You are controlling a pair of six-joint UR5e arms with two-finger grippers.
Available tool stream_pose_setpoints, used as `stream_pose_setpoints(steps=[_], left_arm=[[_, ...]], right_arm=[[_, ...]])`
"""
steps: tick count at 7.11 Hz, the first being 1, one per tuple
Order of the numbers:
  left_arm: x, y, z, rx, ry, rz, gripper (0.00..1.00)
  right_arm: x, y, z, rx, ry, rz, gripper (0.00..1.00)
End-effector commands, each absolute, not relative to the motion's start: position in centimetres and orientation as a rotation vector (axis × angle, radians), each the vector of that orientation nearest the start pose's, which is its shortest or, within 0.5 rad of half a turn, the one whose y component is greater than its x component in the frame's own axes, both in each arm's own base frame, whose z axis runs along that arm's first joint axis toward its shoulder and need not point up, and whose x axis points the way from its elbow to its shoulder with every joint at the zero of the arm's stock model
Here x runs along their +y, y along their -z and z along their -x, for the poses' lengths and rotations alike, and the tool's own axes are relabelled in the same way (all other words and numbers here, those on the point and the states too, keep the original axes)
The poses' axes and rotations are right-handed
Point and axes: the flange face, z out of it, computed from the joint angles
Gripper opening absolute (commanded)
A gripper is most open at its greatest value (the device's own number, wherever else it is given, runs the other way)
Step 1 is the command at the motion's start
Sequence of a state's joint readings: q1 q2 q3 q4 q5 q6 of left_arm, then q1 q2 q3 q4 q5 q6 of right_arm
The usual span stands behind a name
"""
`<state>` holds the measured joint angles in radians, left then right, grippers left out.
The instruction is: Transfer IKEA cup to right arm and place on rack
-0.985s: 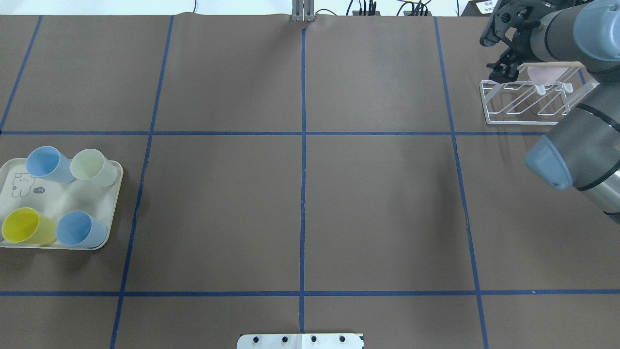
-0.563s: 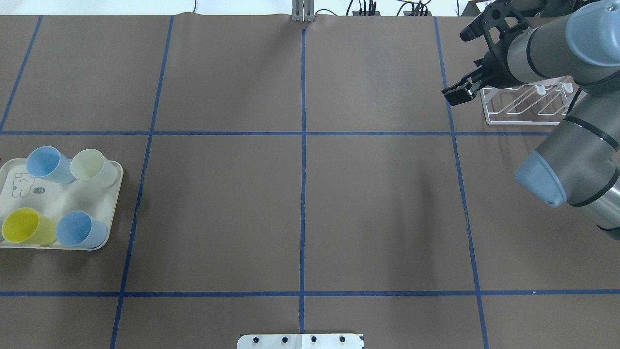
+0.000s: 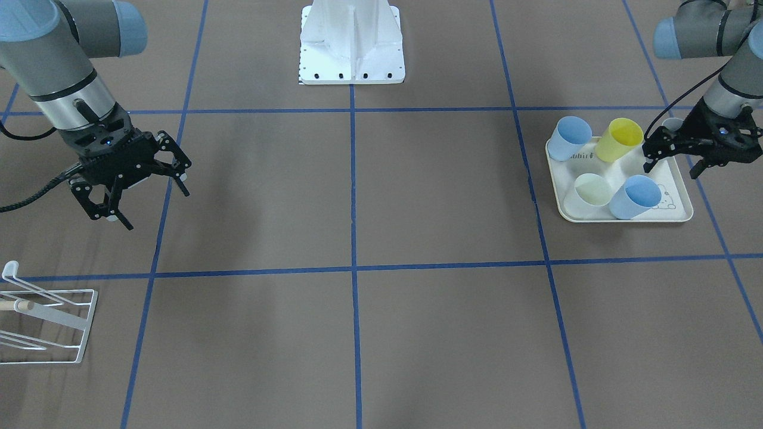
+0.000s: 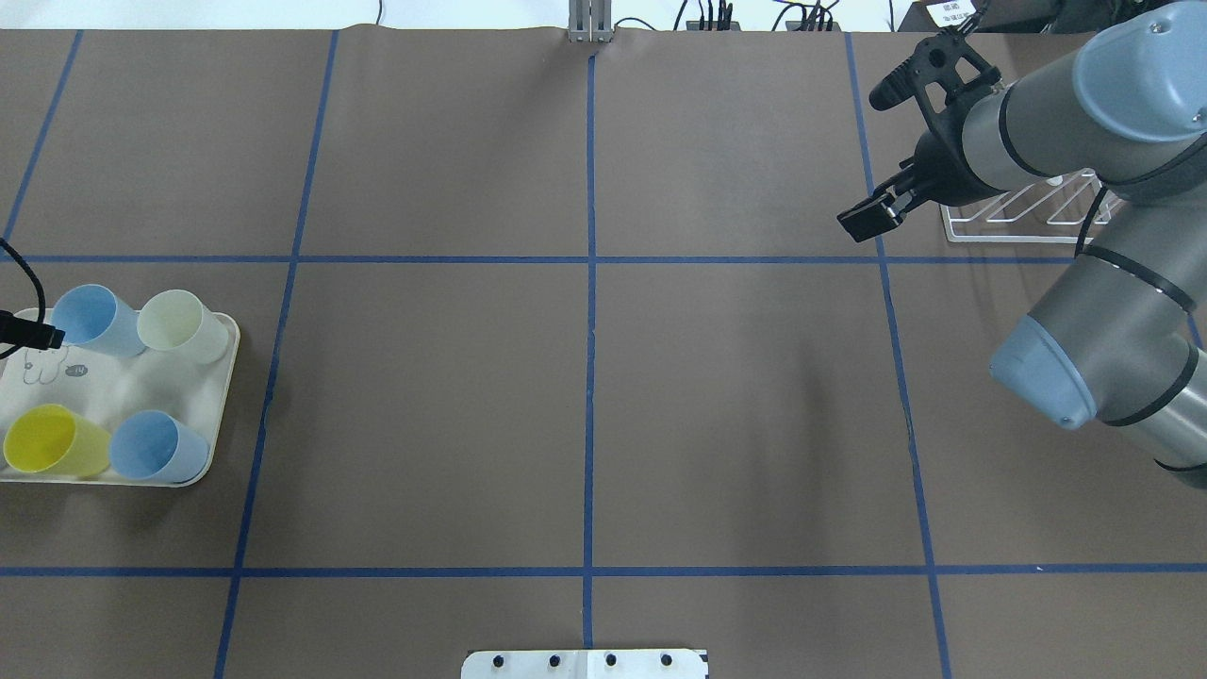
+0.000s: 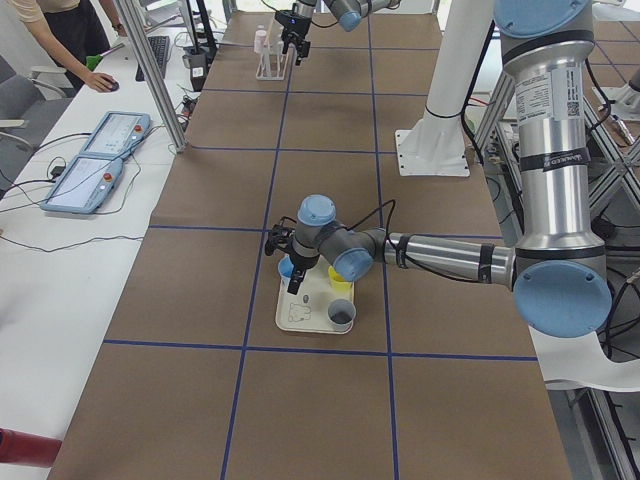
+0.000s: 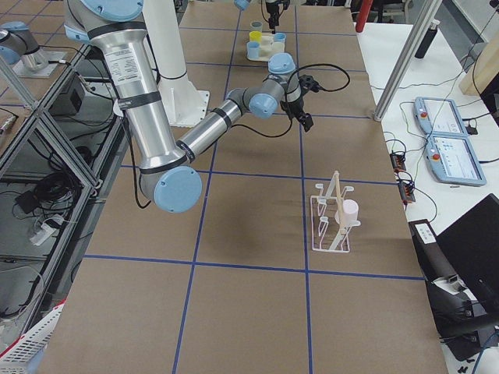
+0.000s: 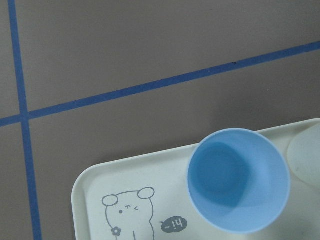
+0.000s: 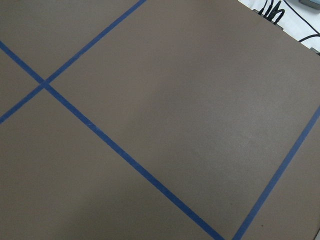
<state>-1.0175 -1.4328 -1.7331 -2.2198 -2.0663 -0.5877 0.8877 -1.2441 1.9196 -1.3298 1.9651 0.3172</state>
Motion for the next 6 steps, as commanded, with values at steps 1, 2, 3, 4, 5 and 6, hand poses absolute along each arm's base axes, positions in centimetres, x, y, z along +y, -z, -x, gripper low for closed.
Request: stream_pose_setpoints(steps=[1,2,3,4,5,6], left_arm=[[-44.9,-57.6,-18.3,0.804,-0.153,-0.27,0.78],[-44.9,-57.6,-18.6,0.822,-0.161,-0.253,0.7],[-45.4,-58.0,-18.9,0.82,-0.159,-0.245,0.56],[-45.6,-58.5,-19.0,0.816,-0.157,-0.237,0.49],[-45.7,-58.8,-19.1,0.814,-0.155,-0.233,0.39],[-45.7,-58.7,-19.1,0.816,-0.156,-0.234,0.21]], right_arm=[[-50.6,-29.7,29.2,-0.762,0.519,-0.622,1.0],[-50.5,-29.7,29.3,-0.764,0.521,-0.623,1.0],[-50.5,-29.7,29.4,-0.763,0.523,-0.622,1.0],[-50.4,-29.8,29.6,-0.761,0.524,-0.621,1.0],[-50.3,-29.8,29.8,-0.759,0.526,-0.621,1.0],[-50.3,-29.8,29.8,-0.759,0.528,-0.623,1.0]])
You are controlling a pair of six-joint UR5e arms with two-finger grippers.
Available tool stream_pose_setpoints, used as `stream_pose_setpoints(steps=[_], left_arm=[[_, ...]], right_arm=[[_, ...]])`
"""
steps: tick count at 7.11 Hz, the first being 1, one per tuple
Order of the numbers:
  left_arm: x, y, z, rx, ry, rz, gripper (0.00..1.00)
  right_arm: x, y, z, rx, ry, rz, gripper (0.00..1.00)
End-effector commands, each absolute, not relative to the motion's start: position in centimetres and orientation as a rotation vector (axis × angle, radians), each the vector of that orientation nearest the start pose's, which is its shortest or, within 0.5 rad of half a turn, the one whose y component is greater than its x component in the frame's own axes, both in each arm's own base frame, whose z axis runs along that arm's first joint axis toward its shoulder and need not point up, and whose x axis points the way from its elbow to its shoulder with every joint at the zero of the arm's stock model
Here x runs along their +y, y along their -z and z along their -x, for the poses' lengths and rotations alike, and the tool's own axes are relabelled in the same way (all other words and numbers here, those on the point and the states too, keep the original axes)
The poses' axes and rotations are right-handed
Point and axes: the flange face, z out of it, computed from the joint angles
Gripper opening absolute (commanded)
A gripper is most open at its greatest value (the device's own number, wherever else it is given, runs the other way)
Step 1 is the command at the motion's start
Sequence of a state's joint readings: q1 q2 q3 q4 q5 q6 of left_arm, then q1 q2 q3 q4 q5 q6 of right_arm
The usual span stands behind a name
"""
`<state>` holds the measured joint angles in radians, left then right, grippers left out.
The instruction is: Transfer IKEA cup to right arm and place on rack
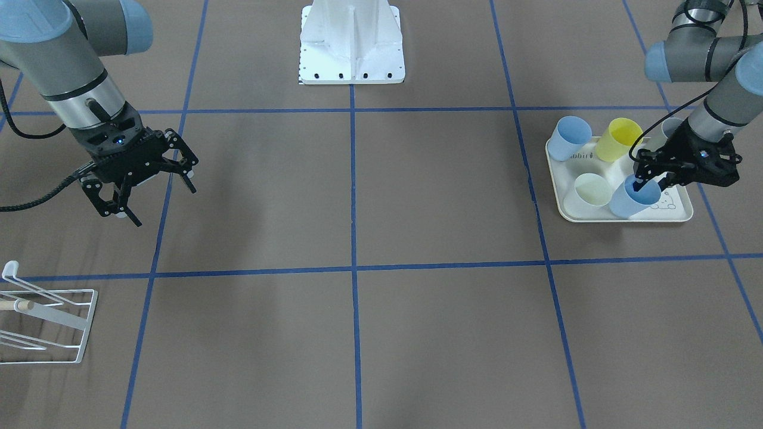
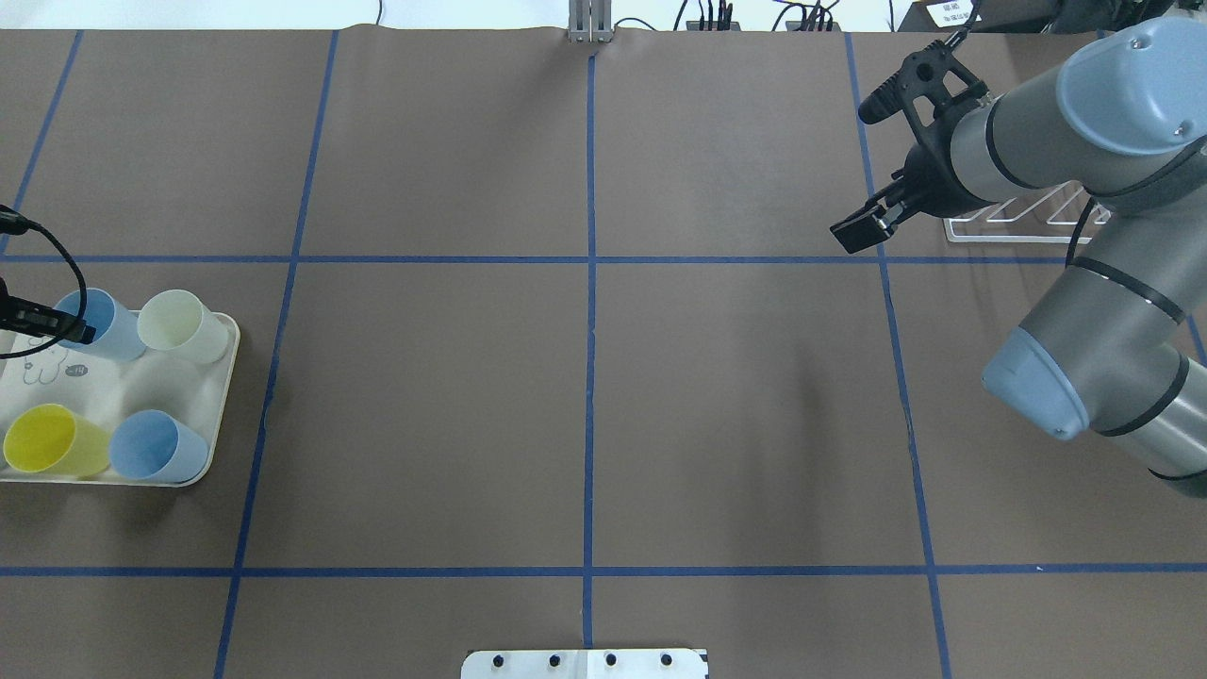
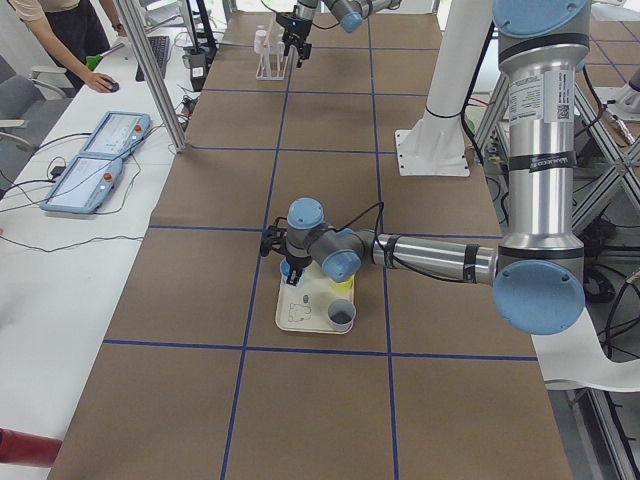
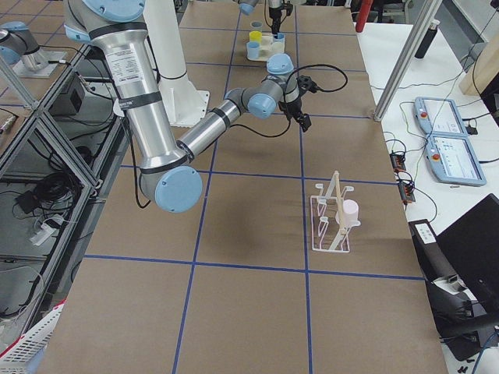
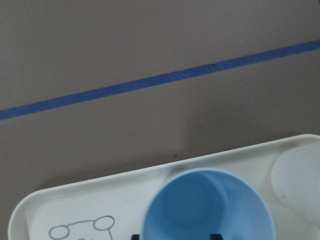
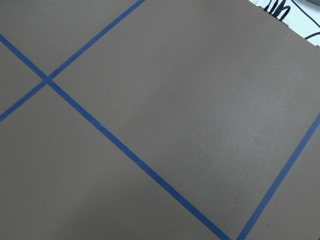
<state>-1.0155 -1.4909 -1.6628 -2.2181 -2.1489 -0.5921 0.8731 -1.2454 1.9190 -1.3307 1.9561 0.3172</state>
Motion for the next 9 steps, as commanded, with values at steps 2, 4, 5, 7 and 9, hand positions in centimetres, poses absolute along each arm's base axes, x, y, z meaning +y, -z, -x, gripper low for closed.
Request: stream_pose_setpoints(steps=[2,4,5,7,9], left_arm=[[-45.6,-58.1,-18.8,0.844,-0.161,-0.225,0.0],[-47.2,-57.4,-14.7,0.862,-0.084,-0.233,0.0],[-48.6,-56.5,-12.3,0.875,-0.042,-0.24,0.0],[-51.9,-50.9,-9.0,0.994,-0.002,-0.228,0.0],[-53.9,-44.3,-10.0,1.113,0.083,-0.139,0.0]], right_arm=[[-50.2,-30.0,30.2,-0.748,0.529,-0.623,1.0],[-49.8,-29.9,31.1,-0.749,0.542,-0.625,1.0],[-49.8,-29.9,31.2,-0.757,0.546,-0.629,1.0],[-49.7,-29.1,31.7,-0.754,0.549,-0.652,1.0],[-49.3,-26.1,34.4,-0.734,0.581,-0.723,1.0]])
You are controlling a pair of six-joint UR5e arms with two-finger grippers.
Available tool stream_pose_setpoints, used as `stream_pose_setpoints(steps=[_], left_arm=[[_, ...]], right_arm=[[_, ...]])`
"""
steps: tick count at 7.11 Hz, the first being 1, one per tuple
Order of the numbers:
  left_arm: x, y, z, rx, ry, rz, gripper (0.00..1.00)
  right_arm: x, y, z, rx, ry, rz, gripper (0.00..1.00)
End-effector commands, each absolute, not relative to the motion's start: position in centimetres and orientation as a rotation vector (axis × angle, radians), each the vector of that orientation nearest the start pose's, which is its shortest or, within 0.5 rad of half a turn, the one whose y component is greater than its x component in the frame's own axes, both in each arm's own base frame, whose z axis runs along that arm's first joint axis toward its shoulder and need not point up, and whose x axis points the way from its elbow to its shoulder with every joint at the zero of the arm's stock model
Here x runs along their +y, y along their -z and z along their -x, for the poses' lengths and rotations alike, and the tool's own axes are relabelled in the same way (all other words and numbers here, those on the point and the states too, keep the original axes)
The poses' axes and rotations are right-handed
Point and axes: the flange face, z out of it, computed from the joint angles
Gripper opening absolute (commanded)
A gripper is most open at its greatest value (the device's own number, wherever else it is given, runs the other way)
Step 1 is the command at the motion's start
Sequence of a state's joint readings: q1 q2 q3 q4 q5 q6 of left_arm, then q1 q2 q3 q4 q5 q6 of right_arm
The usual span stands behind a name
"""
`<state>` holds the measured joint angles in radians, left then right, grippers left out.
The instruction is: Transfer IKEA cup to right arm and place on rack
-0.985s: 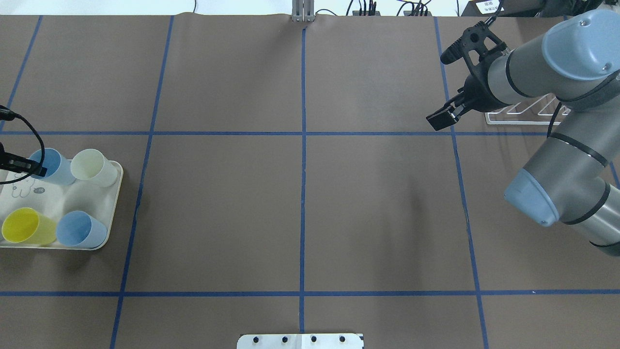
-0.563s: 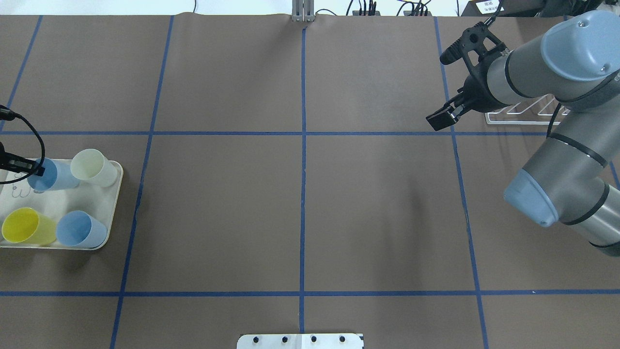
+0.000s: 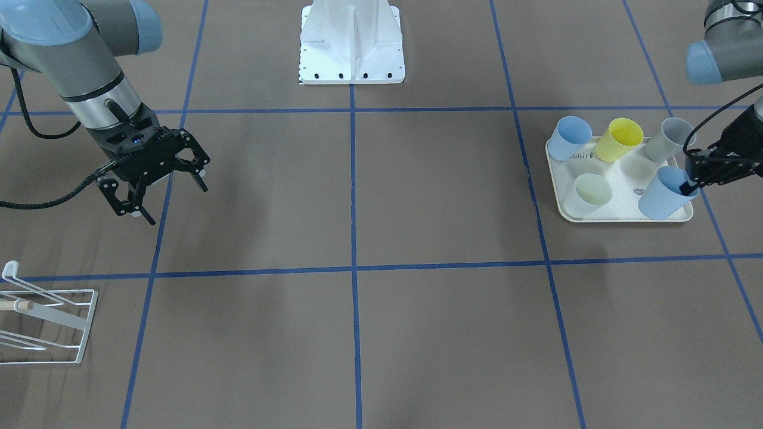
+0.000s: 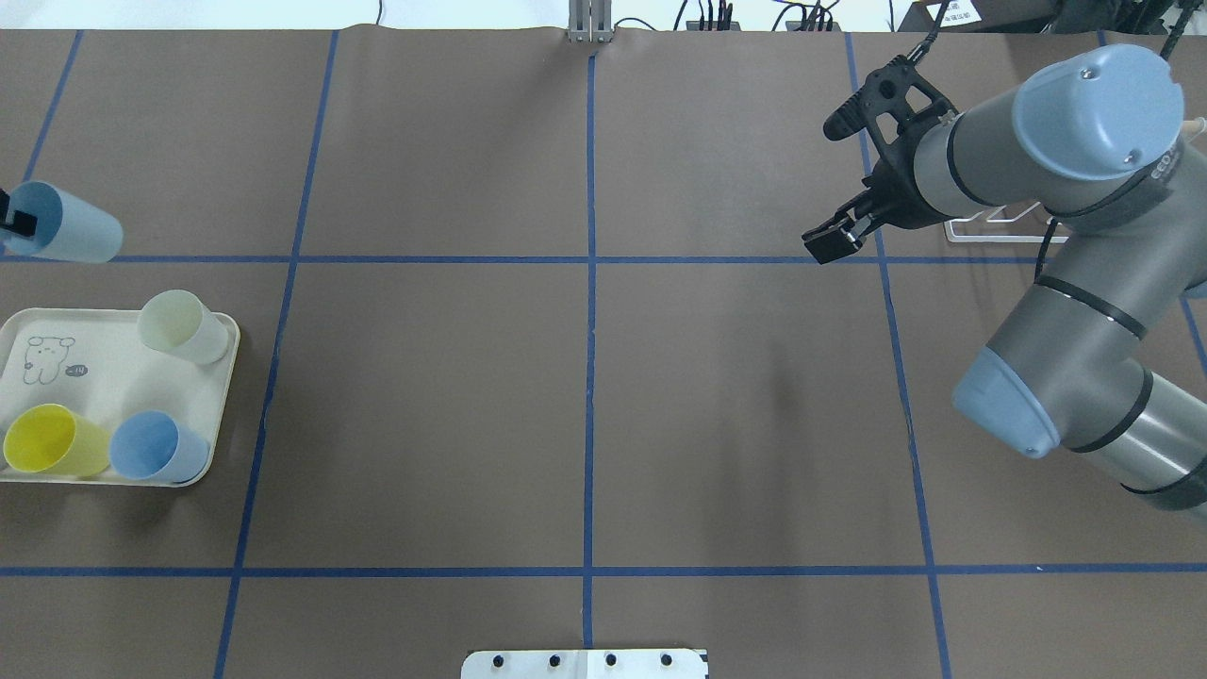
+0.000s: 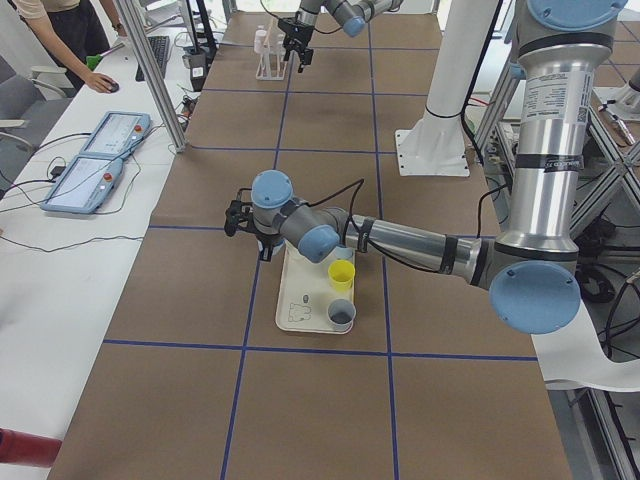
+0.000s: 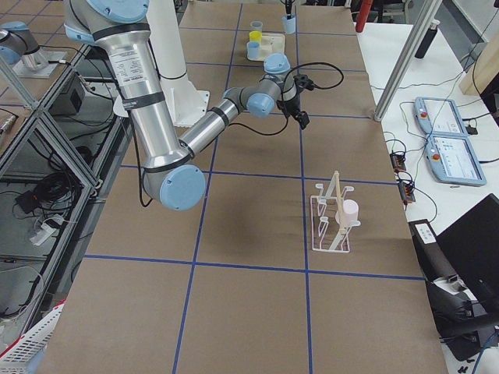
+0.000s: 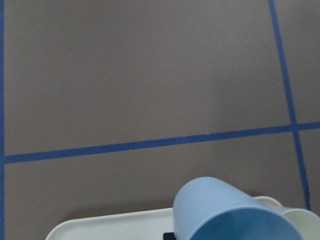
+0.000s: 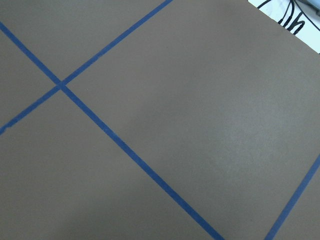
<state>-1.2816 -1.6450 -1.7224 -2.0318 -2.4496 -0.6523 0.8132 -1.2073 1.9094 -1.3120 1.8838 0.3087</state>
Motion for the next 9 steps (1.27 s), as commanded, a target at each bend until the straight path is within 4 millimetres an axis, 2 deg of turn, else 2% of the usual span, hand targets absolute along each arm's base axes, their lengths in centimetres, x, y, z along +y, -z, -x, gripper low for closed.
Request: stream_pose_setpoints(steps=[1,3,4,6,7,9], left_arm=[[-55.1,-41.0,-10.6,1.167,0.146,-0.1,0.0],[-57.6,-33.9,-12.1,1.231,0.28,-0.045,0.0],[-57.6,-31.0,-14.8,1.266,0.281,0.012,0.0],[-57.8,-25.0,-18.7,1.326,0.281,0.108,0.0],[-57.3,-23.3,-20.0,1.349,0.269,0.128,0.0],[-55.5,-21.9,-22.9,1.397,0.262,0.181,0.0]], right_arm=[[-49.5,-24.2,35.2,-0.736,0.626,-0.767,1.0],[-49.0,-20.7,36.4,-0.763,0.699,-0.881,0.99],[-49.1,-20.5,37.1,-0.829,0.691,-1.004,0.99],[-49.9,-22.7,39.7,-0.929,0.686,-1.135,0.98],[-49.1,-22.6,41.3,-0.958,0.707,-1.157,0.98],[-48.9,-21.1,41.8,-0.983,0.699,-1.219,0.87]])
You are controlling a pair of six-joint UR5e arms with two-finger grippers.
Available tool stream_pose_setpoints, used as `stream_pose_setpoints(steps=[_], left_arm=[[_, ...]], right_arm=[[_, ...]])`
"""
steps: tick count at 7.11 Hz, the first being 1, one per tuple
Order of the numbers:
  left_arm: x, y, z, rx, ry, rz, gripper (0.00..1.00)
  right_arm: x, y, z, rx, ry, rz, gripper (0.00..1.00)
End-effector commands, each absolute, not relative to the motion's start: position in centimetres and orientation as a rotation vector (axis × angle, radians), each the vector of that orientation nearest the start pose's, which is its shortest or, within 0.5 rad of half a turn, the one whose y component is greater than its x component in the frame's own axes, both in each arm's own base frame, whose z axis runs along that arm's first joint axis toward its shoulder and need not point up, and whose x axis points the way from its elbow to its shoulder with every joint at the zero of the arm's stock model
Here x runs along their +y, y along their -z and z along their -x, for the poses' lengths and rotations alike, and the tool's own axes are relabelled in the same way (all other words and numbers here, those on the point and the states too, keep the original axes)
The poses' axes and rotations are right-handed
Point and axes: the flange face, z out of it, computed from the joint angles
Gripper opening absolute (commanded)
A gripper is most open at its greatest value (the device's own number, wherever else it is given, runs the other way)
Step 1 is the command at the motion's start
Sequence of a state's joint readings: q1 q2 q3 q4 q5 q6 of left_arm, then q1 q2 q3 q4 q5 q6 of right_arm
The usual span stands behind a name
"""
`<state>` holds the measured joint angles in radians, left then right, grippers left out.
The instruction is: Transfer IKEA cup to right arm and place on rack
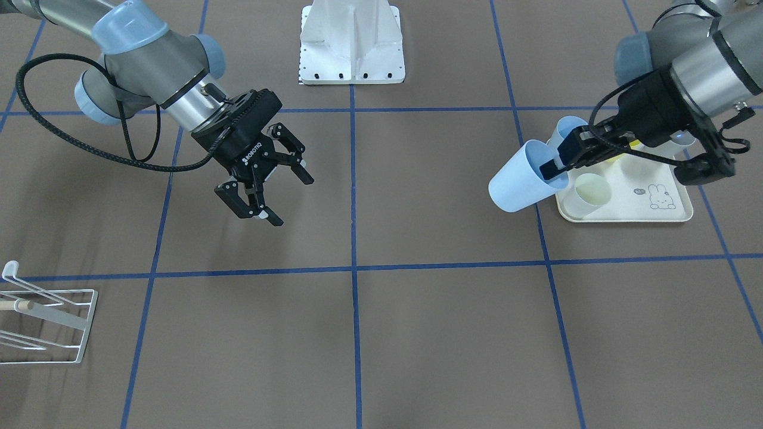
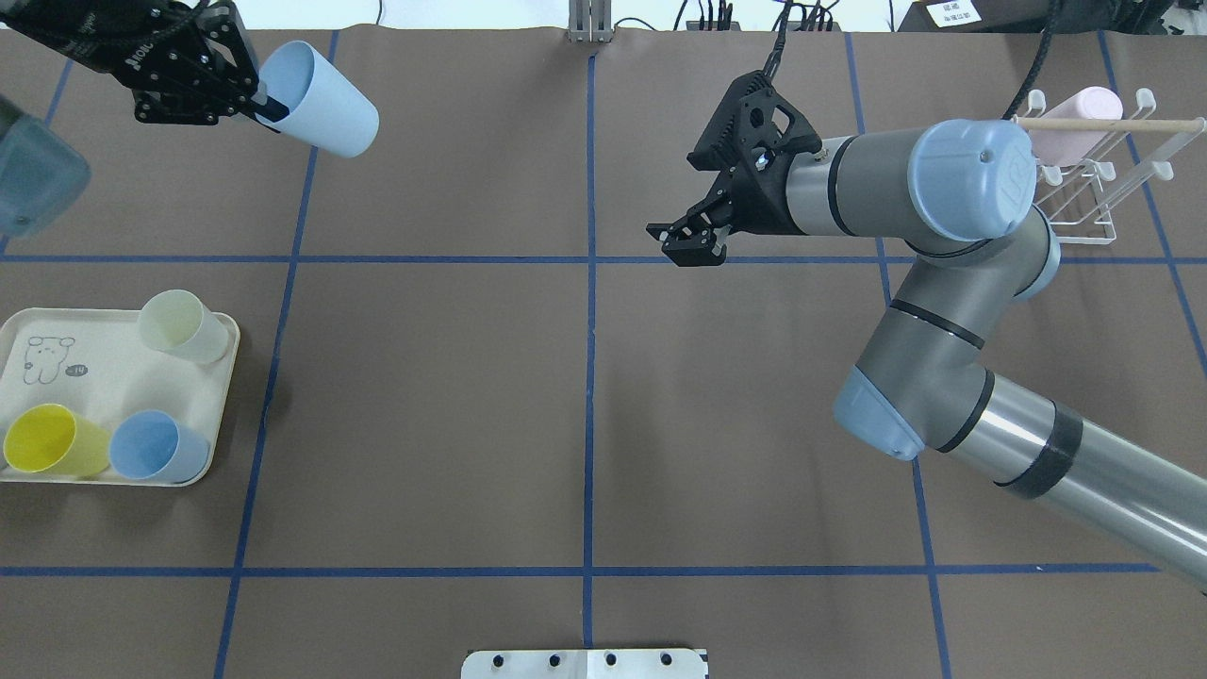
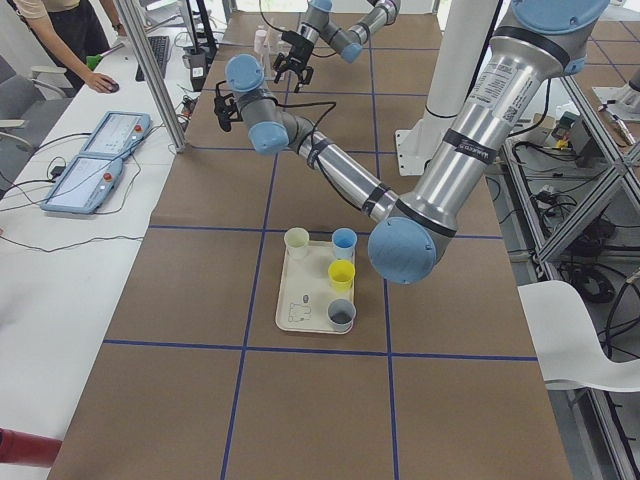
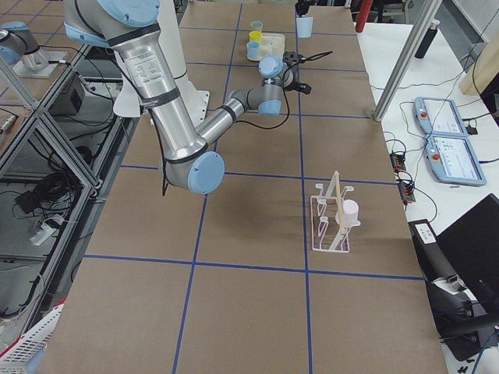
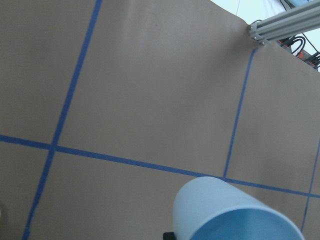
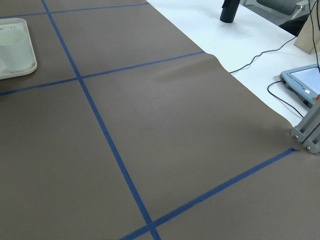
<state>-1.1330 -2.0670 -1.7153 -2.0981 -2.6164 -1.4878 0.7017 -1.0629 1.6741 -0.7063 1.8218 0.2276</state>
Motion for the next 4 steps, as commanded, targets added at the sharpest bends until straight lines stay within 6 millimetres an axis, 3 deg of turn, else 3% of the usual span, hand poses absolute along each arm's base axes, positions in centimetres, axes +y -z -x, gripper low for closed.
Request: stream_pose_setpoints(steps=[1,4], left_arm=[[-55.1,-20.4,-24.0,1.41,0.272,0.212,0.0],[-53.8,-17.7,-27.9,1.429,0.235,0.221,0.0]], right_arm=[[-47.8,-20.6,42.6,-1.002,0.67,-1.298,0.87],[-43.6,-19.8,46.4,-1.034,0.573,-1.445,0.92]])
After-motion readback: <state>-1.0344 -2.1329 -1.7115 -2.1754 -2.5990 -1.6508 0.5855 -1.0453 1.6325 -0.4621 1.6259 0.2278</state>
